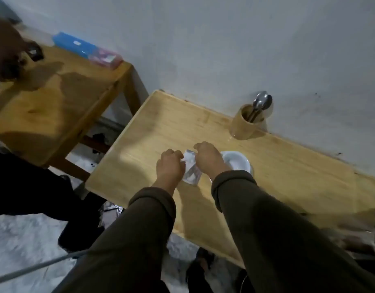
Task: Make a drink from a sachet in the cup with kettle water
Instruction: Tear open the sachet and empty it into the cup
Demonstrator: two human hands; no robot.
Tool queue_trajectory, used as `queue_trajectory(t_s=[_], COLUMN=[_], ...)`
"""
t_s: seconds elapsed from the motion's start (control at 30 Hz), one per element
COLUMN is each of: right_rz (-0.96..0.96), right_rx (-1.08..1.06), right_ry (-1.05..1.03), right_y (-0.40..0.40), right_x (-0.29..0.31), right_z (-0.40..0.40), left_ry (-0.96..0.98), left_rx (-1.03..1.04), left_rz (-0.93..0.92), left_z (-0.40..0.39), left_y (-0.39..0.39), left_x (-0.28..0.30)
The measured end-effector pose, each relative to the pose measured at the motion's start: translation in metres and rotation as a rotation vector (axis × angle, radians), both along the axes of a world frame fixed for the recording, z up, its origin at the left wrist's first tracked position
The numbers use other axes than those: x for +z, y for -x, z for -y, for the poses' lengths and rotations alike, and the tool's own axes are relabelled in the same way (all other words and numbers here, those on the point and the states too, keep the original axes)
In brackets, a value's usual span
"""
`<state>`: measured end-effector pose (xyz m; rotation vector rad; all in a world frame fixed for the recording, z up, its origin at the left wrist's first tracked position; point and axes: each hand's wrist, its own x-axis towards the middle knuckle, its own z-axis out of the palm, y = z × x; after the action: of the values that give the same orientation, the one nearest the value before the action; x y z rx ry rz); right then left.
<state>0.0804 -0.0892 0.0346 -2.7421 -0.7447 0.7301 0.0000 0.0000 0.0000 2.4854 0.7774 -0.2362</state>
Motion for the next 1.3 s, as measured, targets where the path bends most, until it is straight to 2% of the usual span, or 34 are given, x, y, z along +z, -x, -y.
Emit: queue_trajectory(t_s=[0.23, 0.47, 0.67, 0.87, 0.97, 1.13, 1.3], right_rz=[0.090, 0.064, -0.085, -0.238, -0.235, -0.220, -0.214], right_rx=[0.062, -0.016, -0.246, -0.416, -0.504, -0.635, -0.698], right_ry=[0.091, 0.091, -0.211, -0.444, -0.584, -0.798, -0.830], right_y=[-0.013, -0.022, -0.027, -0.038, -0.036, -0.023, -0.021], right_x=[-0.029, -0.031, -0.009, 0.035, 0.051, 0.066, 0.074], right_z=[-0.010, -0.013, -0.006, 0.012, 0.024, 0.047, 0.063], left_ry=[-0.013, 0.129, 0.366, 0.499, 0.572, 0.564, 0.582], left_rx=[0.015, -0.001, 0.236, 0.149, 0.114, -0.005, -0.039], left_rz=[0.022, 0.066, 0.116, 0.259, 0.306, 0.318, 0.325], left_z=[-0.006, -0.012, -0.014, -0.009, -0.001, 0.016, 0.035], left_y=[-0.004, -0.011, -0.029, -0.044, -0.049, -0.053, -0.054], left_x=[-0.023, -0.024, -0.002, 0.043, 0.061, 0.086, 0.101])
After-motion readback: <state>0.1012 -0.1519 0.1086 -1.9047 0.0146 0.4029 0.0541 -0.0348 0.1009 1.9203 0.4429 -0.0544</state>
